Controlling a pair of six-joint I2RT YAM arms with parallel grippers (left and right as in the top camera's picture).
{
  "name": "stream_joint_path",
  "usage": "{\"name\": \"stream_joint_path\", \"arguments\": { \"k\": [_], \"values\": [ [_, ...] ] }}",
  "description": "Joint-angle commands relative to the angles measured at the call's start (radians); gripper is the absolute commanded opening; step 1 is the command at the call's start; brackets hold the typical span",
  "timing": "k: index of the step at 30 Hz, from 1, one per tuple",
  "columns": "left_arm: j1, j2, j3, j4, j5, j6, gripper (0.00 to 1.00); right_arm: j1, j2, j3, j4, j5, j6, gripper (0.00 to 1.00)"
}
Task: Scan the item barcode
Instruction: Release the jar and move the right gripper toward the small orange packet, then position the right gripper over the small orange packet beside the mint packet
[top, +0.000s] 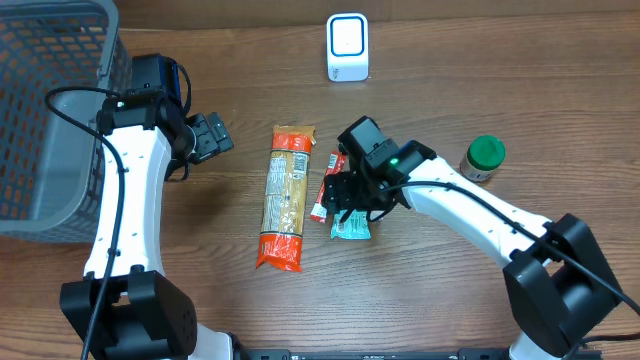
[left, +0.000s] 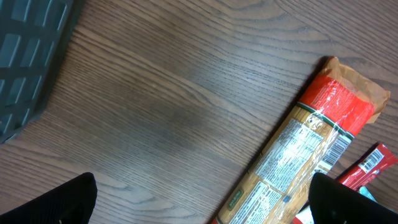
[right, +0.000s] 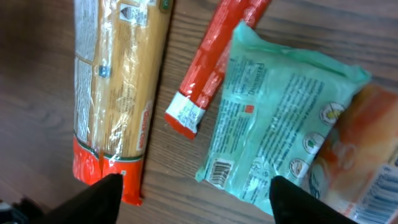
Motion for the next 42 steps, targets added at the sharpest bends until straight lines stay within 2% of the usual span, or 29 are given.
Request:
{"name": "stream_joint_path", "arguments": {
  "k": [1, 4, 5, 7, 8, 9, 15, 24, 27, 35, 42],
  "values": [
    [-0.002, -0.014, 0.016, 0.001, -0.009, 0.011, 1.0, -0.024, -0.025, 0.033, -0.004, 0.026, 0.0, 0.76],
    [-0.002, -0.014, 0.016, 0.001, -0.009, 0.011, 1.0, -0.06, -0.051, 0.045, -0.024, 0.05, 0.0, 0.75],
    [-0.002, -0.014, 0.016, 0.001, -0.009, 0.011, 1.0, -0.076, -0.056, 0.045, -0.035, 0.056, 0.0, 0.64],
    [-0.002, -0.014, 0.016, 0.001, -0.009, 0.011, 1.0, -0.113, -0.058, 0.045, -0.059, 0.056, 0.0, 0.35],
    [-0.002, -0.014, 0.016, 0.001, -0.009, 0.011, 1.0, -0.131, -0.057, 0.043, -0.071, 0.058, 0.0, 0.16],
    [-0.002, -0.014, 0.016, 0.001, -0.009, 0.011, 1.0, -0.149, -0.057, 0.037, -0.076, 0.065, 0.0, 0.04],
    [-0.002, -0.014, 0.016, 0.001, -0.009, 0.011, 1.0, -0.214, -0.055, -0.004, -0.098, 0.119, 0.001, 0.04],
    [-0.002, -0.014, 0.016, 0.001, -0.009, 0.011, 1.0, -0.212, -0.053, -0.111, -0.018, 0.133, 0.006, 0.06],
    [-0.002, -0.014, 0.016, 0.001, -0.009, 0.011, 1.0, -0.211, -0.053, -0.13, 0.007, 0.124, 0.051, 0.06],
    [-0.002, -0.014, 0.016, 0.001, -0.009, 0.011, 1.0, -0.198, -0.053, -0.13, 0.061, -0.07, 0.056, 0.06],
    [-0.002, -0.014, 0.016, 0.001, -0.009, 0.011, 1.0, -0.121, -0.053, -0.13, 0.113, -0.069, 0.056, 0.16]
  ]
}}
